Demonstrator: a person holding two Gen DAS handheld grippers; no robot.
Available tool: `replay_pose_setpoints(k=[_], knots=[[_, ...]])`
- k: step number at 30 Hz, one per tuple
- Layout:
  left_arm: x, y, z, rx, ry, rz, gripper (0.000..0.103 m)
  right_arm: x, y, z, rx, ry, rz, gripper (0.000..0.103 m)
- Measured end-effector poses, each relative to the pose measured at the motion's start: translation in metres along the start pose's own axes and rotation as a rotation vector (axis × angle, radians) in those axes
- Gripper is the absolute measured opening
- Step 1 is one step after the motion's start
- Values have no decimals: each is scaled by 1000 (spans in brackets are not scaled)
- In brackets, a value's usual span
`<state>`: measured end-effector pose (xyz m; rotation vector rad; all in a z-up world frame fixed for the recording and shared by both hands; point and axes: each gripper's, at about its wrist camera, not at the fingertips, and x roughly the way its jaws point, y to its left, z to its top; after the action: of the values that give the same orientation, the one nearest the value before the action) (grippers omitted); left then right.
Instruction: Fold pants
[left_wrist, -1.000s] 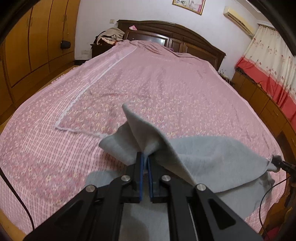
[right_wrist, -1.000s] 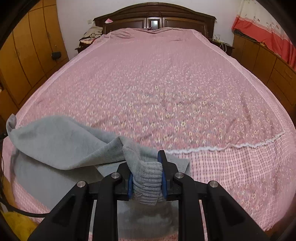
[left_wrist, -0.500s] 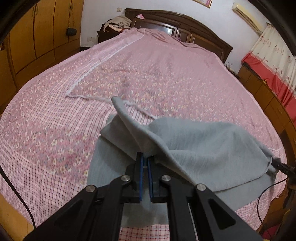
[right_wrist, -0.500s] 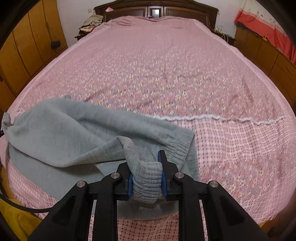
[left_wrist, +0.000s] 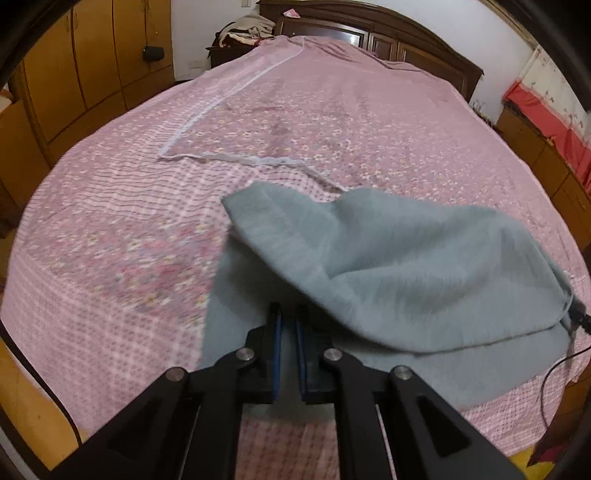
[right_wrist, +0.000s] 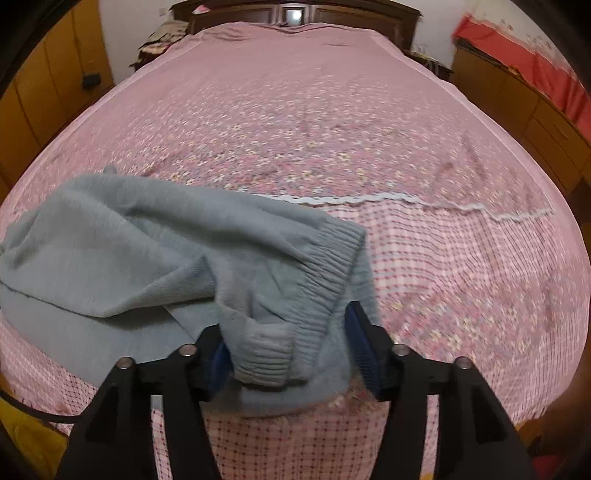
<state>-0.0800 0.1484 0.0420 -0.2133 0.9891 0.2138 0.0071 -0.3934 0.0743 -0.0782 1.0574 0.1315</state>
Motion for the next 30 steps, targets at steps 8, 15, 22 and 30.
replay_pose_setpoints(k=[8, 15, 22, 30], knots=[[-26, -17, -14, 89, 46, -104, 21, -20, 4, -3, -7, 9, -30, 59], [-47, -45, -13, 145, 1, -139, 25, -43, 8, -15, -13, -19, -57, 59], [-38, -106, -22, 289, 3, -238, 25, -74, -5, -28, 97, -73, -8, 60], [-4, -170, -28, 458, 89, -332, 25, -67, -7, -36, 146, -27, -19, 60]])
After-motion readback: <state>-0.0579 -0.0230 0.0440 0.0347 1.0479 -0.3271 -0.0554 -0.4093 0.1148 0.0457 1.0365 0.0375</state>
